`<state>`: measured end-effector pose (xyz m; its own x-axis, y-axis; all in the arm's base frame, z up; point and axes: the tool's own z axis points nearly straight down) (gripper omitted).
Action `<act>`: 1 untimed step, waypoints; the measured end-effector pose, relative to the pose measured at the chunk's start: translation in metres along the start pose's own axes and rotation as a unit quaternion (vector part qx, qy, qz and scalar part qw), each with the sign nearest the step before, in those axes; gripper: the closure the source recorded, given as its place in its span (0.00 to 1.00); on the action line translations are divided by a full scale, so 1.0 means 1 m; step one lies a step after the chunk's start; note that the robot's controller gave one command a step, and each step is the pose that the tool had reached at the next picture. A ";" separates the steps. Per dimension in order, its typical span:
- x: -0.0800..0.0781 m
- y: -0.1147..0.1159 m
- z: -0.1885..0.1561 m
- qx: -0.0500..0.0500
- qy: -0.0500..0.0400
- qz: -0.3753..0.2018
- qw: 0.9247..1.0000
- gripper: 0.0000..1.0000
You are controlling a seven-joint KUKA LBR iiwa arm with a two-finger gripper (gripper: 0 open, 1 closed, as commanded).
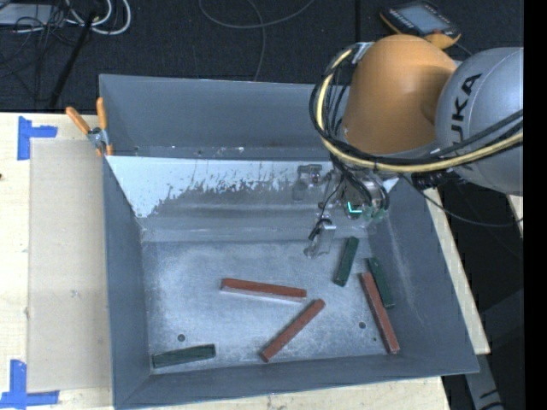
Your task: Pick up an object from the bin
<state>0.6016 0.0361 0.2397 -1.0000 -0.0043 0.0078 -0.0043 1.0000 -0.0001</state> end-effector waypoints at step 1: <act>-0.001 0.000 -0.004 0.000 -0.004 0.000 1.000 0.00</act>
Offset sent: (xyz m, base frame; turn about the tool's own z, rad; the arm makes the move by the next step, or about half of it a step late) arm -0.0307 -0.0169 -0.1697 -0.1145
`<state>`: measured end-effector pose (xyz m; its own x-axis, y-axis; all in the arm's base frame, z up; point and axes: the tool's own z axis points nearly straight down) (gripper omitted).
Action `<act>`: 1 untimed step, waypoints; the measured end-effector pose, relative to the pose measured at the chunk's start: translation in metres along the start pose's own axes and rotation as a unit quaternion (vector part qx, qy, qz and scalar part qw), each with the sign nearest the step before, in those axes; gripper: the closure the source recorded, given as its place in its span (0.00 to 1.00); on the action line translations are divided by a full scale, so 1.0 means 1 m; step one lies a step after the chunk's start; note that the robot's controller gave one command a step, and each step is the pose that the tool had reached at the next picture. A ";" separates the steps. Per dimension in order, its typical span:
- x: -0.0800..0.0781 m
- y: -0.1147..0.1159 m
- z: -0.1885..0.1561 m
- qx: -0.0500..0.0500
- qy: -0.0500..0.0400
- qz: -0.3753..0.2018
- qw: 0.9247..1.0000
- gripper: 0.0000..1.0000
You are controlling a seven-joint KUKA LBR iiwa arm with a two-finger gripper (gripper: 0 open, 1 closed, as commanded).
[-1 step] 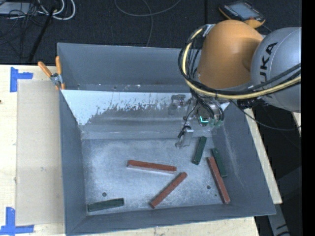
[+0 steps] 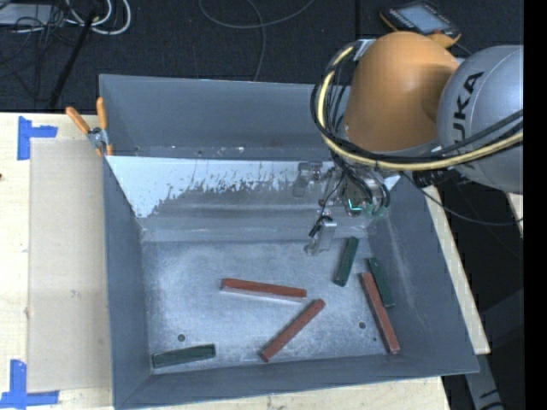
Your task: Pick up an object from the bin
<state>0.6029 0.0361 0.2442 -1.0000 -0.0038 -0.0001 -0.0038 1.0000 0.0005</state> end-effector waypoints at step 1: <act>0.008 -0.004 0.046 0.000 -0.003 -0.015 1.000 0.00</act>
Offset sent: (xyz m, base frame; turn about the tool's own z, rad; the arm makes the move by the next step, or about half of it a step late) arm -0.0087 -0.0125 -0.1222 -0.2427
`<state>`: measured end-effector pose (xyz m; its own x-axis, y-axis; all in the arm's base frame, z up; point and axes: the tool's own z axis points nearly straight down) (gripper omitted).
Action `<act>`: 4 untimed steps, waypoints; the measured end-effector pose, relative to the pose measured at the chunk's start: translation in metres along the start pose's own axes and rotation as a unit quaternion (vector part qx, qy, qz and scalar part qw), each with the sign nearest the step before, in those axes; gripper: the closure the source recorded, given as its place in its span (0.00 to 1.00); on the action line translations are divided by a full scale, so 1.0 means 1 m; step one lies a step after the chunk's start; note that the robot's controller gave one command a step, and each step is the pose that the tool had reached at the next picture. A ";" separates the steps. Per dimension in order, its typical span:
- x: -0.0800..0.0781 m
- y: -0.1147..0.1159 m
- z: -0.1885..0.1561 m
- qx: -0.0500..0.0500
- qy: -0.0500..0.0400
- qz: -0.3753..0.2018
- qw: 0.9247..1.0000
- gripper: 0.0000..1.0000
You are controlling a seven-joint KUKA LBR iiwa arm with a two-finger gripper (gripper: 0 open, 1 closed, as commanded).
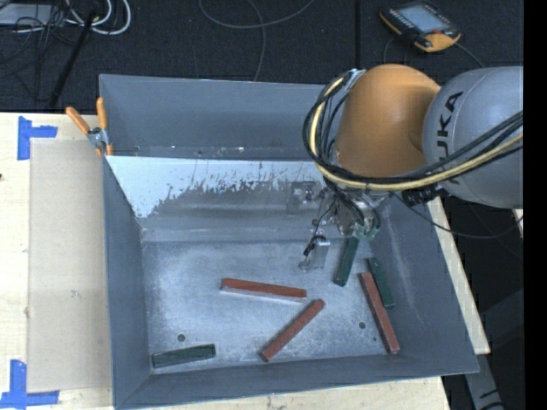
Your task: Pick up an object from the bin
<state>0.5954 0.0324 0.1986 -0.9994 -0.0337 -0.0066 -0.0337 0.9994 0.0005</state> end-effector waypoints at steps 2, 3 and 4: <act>0.005 -0.001 0.083 0.000 0.003 -0.080 0.997 0.00; 0.003 0.008 0.101 0.000 0.004 0.040 0.999 0.00; 0.026 0.050 0.114 0.001 0.004 -0.015 1.000 0.00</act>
Offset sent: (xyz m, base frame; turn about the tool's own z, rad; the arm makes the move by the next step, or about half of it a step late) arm -0.0079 0.0084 -0.1249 0.0929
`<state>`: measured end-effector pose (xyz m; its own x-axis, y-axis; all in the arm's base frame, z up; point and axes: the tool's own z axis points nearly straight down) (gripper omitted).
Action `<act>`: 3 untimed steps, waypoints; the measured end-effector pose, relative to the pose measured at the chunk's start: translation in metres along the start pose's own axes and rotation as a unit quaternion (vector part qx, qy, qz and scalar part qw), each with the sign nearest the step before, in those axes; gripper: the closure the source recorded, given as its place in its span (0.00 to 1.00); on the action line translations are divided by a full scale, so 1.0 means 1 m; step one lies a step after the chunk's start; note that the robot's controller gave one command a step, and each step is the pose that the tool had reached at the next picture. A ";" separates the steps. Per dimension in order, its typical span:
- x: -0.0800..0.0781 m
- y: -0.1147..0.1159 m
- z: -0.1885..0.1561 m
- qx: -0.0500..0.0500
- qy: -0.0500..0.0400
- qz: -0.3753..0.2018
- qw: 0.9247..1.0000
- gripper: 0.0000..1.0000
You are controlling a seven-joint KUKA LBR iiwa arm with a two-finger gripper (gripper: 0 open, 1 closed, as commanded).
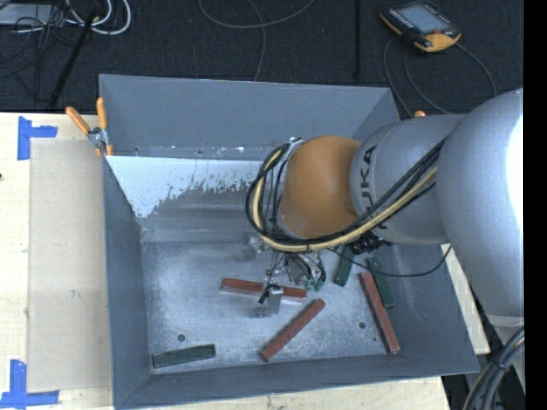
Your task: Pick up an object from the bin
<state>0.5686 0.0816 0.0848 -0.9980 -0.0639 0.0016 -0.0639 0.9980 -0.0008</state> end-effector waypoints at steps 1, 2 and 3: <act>0.013 -0.033 0.014 -0.001 -0.001 0.114 0.994 1.00; 0.013 -0.033 0.014 -0.001 -0.001 0.114 0.994 1.00; 0.030 -0.057 -0.162 -0.001 -0.004 0.134 0.991 1.00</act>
Offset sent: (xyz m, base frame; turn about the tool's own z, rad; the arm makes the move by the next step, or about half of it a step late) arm 0.0000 0.0000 0.0000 0.0000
